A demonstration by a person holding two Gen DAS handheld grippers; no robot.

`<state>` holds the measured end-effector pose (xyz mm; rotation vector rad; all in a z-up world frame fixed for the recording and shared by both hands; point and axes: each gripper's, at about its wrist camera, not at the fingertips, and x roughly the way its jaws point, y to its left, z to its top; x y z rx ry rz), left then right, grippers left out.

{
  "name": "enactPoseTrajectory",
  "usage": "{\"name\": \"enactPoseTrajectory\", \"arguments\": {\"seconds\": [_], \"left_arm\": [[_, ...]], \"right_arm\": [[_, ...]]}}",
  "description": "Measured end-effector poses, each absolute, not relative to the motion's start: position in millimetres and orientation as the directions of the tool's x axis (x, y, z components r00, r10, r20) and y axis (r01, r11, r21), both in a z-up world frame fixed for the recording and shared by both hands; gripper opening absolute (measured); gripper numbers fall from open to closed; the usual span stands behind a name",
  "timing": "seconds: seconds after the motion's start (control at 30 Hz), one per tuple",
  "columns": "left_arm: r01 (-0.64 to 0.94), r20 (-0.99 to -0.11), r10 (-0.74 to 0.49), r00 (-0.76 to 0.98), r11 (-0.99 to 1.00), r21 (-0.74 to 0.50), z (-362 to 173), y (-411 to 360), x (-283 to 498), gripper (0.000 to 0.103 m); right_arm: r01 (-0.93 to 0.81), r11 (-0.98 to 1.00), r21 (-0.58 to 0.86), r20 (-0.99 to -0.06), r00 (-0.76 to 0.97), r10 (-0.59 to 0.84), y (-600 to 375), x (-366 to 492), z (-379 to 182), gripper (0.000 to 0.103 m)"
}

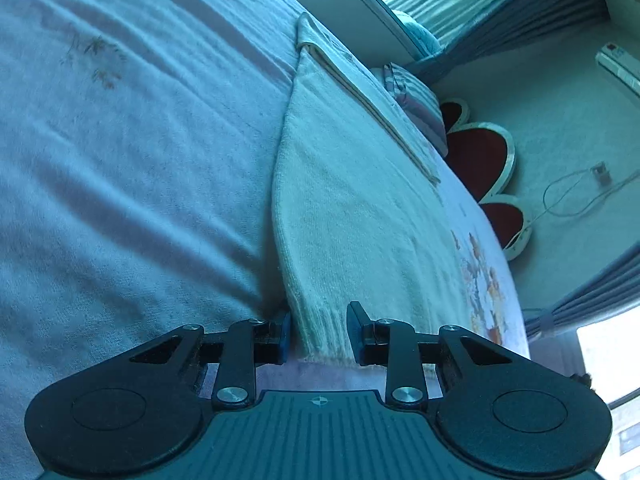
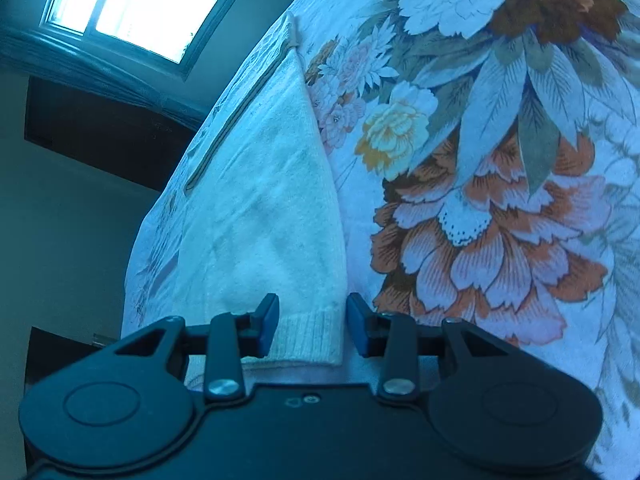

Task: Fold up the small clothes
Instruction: 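Grasp the sweater hem with both grippers, then lift the hem with both grippers and fold it toward the collar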

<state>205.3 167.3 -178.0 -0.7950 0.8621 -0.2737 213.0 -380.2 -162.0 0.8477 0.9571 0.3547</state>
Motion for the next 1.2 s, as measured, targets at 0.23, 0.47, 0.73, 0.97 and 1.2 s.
{"name": "enactPoseTrajectory", "arguments": {"seconds": [0.23, 0.47, 0.73, 0.97, 1.2], "left_arm": [[-0.098, -0.55, -0.543, 0.635, 0.649, -0.754, -189, 163, 217, 0.03], [-0.063, -0.555, -0.543, 0.63, 0.676, -0.734, -187, 156, 224, 0.03], [-0.028, -0.503, -0.496, 0.708, 0.692, -0.721, -170, 164, 212, 0.003], [-0.08, -0.557, -0.486, 0.673, 0.702, -0.708, -189, 178, 209, 0.003], [-0.052, -0.498, -0.47, 0.729, 0.688, -0.724, -170, 182, 210, 0.003]], "right_arm": [[0.115, 0.594, 0.797, -0.551, 0.543, 0.634, -386, 218, -171, 0.031], [0.109, 0.589, 0.801, -0.549, 0.527, 0.649, -372, 227, -178, 0.023], [0.02, 0.666, 0.746, -0.556, 0.569, 0.606, -362, 224, -156, 0.006], [0.08, 0.691, 0.718, -0.609, 0.553, 0.569, -371, 223, -173, 0.005], [0.016, 0.734, 0.679, -0.6, 0.589, 0.542, -365, 220, -146, 0.005]]}}
